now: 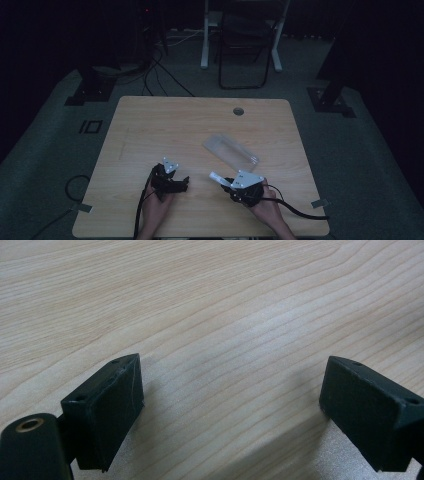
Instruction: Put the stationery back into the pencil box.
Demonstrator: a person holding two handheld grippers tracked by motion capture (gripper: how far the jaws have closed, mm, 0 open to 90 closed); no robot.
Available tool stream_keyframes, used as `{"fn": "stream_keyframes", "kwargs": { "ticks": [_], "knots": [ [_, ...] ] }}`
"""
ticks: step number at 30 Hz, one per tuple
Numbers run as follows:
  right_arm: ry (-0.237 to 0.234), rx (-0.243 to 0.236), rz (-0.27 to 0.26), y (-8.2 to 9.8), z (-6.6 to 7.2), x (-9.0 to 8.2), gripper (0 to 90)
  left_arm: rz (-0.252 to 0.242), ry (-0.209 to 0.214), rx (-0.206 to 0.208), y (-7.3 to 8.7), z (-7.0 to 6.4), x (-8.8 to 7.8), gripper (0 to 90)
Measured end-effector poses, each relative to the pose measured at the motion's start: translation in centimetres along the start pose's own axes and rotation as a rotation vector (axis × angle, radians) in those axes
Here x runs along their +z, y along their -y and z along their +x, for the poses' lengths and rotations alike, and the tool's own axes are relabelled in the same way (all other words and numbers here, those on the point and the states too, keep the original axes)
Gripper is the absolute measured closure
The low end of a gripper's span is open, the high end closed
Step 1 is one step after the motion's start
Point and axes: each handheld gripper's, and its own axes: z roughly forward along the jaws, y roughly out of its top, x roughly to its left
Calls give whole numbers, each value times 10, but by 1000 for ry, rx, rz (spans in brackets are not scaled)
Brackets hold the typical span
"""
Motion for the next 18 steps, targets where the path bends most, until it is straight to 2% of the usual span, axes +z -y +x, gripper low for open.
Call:
{"fn": "stream_keyframes", "kwargs": {
  "ticks": [18],
  "knots": [
    [39, 5, -12, 0, -9, -9, 714, 1, 0, 1, 0, 0, 0, 108]
  ]
}}
